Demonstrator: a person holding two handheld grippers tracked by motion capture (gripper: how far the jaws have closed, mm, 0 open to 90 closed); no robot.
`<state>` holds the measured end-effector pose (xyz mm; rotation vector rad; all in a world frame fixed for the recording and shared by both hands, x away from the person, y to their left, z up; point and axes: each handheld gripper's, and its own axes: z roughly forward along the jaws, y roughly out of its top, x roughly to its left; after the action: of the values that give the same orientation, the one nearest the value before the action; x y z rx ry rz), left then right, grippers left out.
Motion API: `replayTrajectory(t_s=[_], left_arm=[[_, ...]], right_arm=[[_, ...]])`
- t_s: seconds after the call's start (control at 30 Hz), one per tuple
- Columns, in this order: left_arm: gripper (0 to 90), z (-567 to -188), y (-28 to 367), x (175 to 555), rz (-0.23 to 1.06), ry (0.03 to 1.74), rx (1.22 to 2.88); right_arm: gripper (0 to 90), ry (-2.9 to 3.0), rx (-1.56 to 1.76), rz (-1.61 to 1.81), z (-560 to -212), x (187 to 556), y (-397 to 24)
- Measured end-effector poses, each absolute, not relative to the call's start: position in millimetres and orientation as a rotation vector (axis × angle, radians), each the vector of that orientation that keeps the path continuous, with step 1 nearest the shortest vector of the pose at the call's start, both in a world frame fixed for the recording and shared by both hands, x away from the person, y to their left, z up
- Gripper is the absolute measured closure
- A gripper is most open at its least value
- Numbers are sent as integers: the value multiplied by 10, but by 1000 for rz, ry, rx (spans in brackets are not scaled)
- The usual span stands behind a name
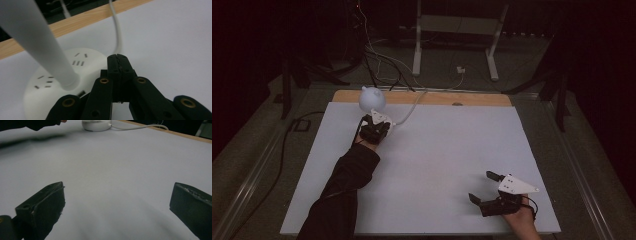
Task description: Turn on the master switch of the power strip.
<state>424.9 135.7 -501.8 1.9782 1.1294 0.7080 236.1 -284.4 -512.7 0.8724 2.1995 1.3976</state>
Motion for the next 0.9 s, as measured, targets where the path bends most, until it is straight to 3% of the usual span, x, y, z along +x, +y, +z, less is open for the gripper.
replayTrajectory(t_s=[0.77,0.9], left_arm=[[900,-5169,1294,4309,873,1106,2066],[900,-5164,1310,4323,830,1106,2051]], right_arm=[[0,2200,871,1398,-5127,2360,-2846],[0,2198,871,1398,-5126,2357,-2845]])
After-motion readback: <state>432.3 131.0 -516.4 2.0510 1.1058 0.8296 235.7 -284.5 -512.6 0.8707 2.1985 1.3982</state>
